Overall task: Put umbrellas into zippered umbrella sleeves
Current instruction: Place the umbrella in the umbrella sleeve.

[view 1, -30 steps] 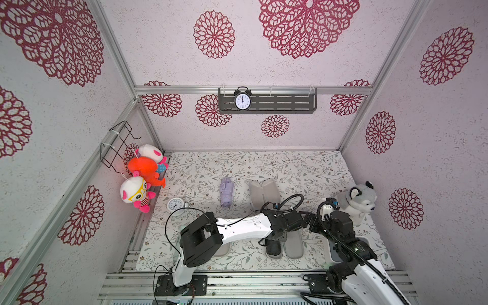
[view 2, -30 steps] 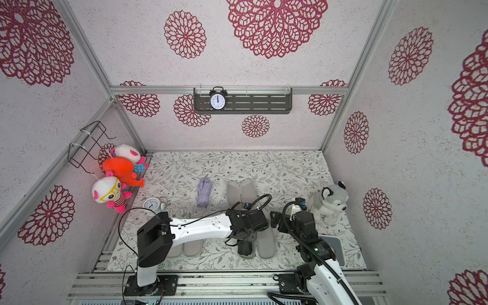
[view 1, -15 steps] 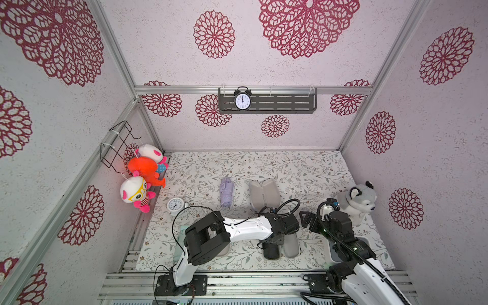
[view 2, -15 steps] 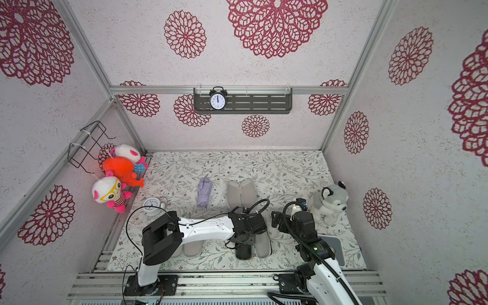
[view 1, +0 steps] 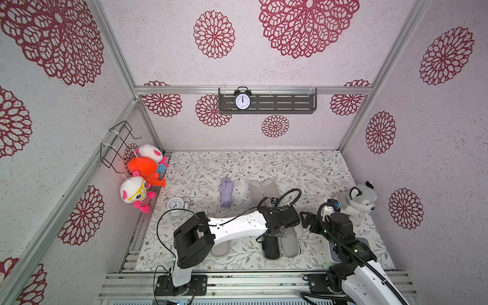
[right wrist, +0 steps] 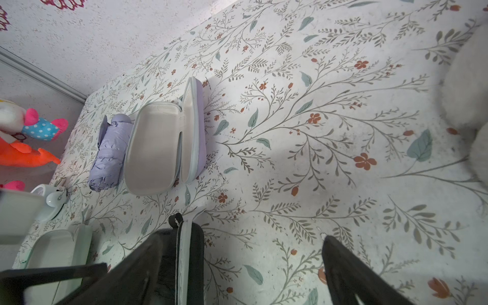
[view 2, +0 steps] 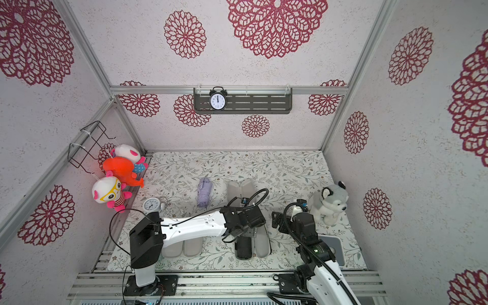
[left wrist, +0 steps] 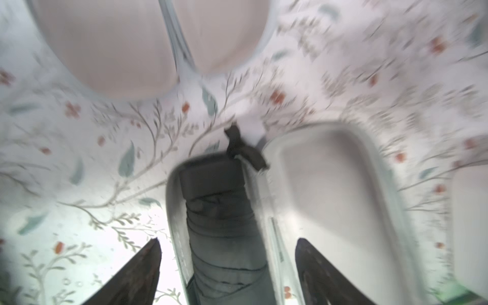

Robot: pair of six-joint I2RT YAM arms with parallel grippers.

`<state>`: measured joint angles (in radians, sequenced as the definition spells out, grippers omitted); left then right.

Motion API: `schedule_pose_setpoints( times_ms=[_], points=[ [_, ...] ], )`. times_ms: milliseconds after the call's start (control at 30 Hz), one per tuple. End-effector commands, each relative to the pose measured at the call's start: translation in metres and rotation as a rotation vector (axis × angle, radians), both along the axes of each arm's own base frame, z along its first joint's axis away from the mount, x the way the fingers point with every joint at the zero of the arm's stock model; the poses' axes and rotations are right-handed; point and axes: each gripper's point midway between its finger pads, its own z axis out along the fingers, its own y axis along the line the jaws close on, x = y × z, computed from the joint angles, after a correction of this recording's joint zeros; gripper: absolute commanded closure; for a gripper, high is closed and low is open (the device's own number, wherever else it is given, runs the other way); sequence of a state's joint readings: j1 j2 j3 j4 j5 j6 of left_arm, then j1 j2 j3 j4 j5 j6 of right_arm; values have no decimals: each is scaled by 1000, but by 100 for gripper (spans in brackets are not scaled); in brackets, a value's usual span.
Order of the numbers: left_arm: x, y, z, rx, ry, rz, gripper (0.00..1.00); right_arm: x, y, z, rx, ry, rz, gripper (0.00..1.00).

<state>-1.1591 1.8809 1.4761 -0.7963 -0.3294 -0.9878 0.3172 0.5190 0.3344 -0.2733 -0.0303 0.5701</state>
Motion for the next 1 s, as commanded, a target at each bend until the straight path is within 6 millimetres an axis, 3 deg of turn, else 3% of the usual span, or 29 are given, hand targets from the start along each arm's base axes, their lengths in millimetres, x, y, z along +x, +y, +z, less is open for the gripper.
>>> schedule_pose_setpoints(
  times_ms=[0,67,167,300,367,567,800,967],
  points=[
    [25,0,13,0,-73,-108,25,2,7,4,56,-33,11,5],
    [35,-2,10,32,-102,-182,37,2,9,-1,72,-34,18,6],
    [45,2,-3,61,-79,-178,42,2,11,-8,76,-23,26,7],
    [43,-10,-12,24,-36,-152,43,3,9,-14,60,-6,15,7],
    [40,-13,-34,65,-2,-145,43,4,8,-16,55,-1,9,7],
    [38,-23,-56,64,46,-136,44,1,9,-19,64,5,15,6],
    [40,-18,-40,83,-27,-100,49,-1,11,-23,77,4,24,7],
    [46,-17,-27,78,-55,-83,47,-1,10,-31,70,18,18,7]
  ],
)
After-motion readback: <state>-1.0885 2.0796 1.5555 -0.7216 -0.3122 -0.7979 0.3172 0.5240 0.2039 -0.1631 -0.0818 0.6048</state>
